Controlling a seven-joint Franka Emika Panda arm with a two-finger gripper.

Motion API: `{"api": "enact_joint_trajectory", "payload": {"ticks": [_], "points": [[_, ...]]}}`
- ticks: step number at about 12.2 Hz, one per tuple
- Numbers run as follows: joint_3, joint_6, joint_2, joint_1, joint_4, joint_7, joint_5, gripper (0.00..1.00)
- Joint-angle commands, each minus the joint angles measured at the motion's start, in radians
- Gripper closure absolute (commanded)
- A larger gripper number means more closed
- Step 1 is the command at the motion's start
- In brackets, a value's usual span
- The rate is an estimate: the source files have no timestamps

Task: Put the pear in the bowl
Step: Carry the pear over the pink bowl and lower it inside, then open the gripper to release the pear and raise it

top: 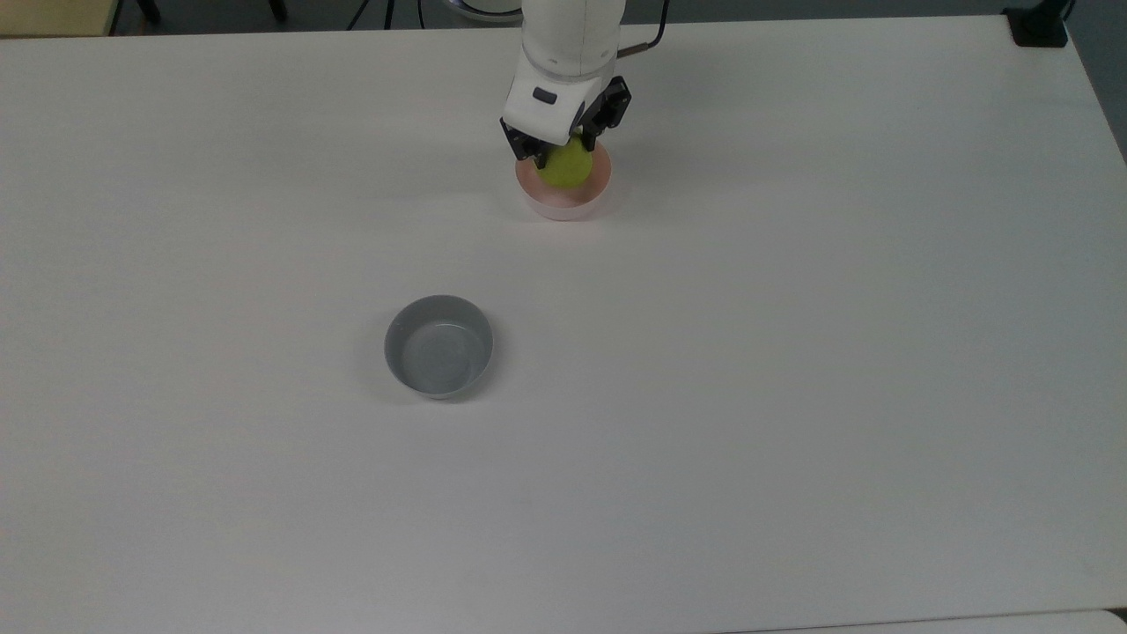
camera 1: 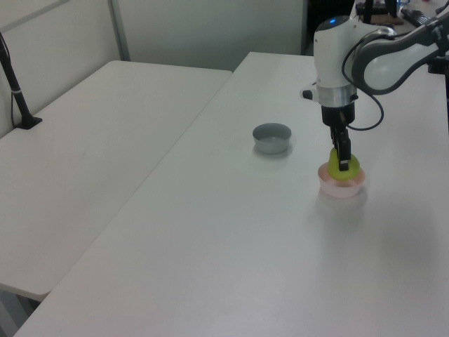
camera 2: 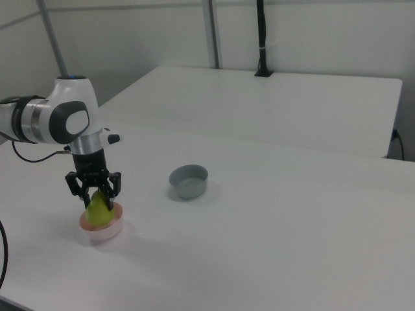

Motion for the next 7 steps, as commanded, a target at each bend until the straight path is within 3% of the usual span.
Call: {"api": "enact_joint_trajectory", "payload": {"ticks": [1, 2, 5, 7], "points": [[0.006, 0.046, 0.015, -0.005, -0.016, 0.026, -0.018, 1.0], [0.006, 0.046, 0.016, -0.008, -0.016, 0.027, -0.018, 0.9], [0.006, 0.028, 0.016, -0.016, -0.012, 0.035, -0.018, 0.03], [0.006, 0.019, 0.01, -0.021, -0.007, 0.035, -0.018, 0.0]]}}
